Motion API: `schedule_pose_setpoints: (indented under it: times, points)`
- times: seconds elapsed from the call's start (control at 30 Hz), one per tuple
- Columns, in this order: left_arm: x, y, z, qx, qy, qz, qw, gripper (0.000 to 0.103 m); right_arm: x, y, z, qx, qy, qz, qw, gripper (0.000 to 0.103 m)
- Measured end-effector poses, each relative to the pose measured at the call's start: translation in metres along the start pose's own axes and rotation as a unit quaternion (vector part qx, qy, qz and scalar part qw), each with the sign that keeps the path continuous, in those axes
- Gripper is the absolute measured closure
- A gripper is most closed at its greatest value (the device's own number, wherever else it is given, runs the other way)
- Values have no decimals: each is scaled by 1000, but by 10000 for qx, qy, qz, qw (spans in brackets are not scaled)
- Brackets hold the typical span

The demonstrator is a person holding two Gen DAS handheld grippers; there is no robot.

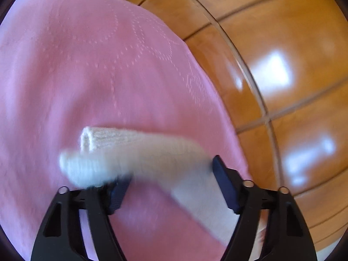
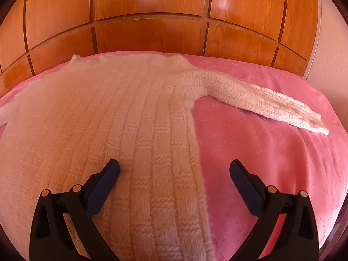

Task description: Fold small clothes

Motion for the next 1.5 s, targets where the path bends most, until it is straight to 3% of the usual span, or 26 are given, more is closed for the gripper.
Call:
schedule_pose_setpoints:
  times: [0.03, 0.13, 0.2, 0.33, 0.4, 0.43, 0.47, 0.5, 0.63, 0.7, 0.73, 0.77, 0.83, 0.97, 1.13, 1.23, 1.5]
  points:
    - [4, -4, 10, 47, -135, -150, 9998, 72, 0, 0, 0, 4, -12, -17, 10000, 2]
    - [19, -32, 39, 605, -225, -604, 9961, 94, -1, 1, 0, 6, -18, -28, 10000, 2]
    - [28, -56, 51, 960, -54, -970, 9906, 95, -1, 1, 0, 0, 14, 9, 10000, 2]
    - [13, -52, 36, 952, 603, -299, 9932, 94, 1, 3, -1, -14, 111, 112, 9999, 2]
    - [-11, -42, 25, 807, 597, 93, 9949, 76, 1, 3, -1, -21, 123, 133, 9998, 2]
    - [-22, -38, 20, 685, 472, 95, 9965, 49, 1, 3, -1, -24, 124, 138, 9998, 2]
    - [-33, -34, 14, 544, 245, 75, 9982, 36, 1, 4, 0, -28, 129, 145, 9998, 2]
    - [-40, -36, 9, 505, 76, 50, 9987, 30, 2, 4, -1, -29, 135, 154, 9998, 2]
    - [-41, -32, 9, 666, 189, 259, 9973, 32, 2, 4, 0, -28, 153, 172, 9997, 2]
    - [-41, -27, 11, 637, 196, 562, 9962, 61, 2, 4, -1, -19, 145, 161, 9998, 2]
    - [-41, -23, 9, 539, 184, 636, 9963, 86, 2, 4, -1, -12, 141, 149, 9998, 2]
    - [-38, -20, 8, 425, 214, 758, 9960, 94, 2, 4, -1, -7, 135, 141, 9998, 2]
    - [-29, -25, 12, 645, 280, 934, 9931, 96, 1, 3, -1, 9, 116, 100, 9999, 2]
    - [42, -48, 5, 1048, 869, 518, 9893, 96, 1, 4, -2, 2, 93, 48, 9999, 2]
    - [142, -62, -38, 980, 1770, -137, 9792, 96, 0, 4, -1, 7, 117, 59, 9999, 2]
    - [202, -61, -86, 810, 2362, -467, 9672, 96, 0, 3, -1, 21, 114, 41, 9999, 2]
    - [290, -36, -230, 207, 3485, -873, 9330, 96, 1, 3, -2, 36, 161, 104, 9998, 2]
Point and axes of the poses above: each gripper's, at about its wrist camera, not at the fingertips, and y roughly the way its jaws point, x to its right, z to its top, the point moved 10 cm from there along y, roughly the way its jaws point, and after that the axes turned 12 degrees about z, right-handed, at the moved point
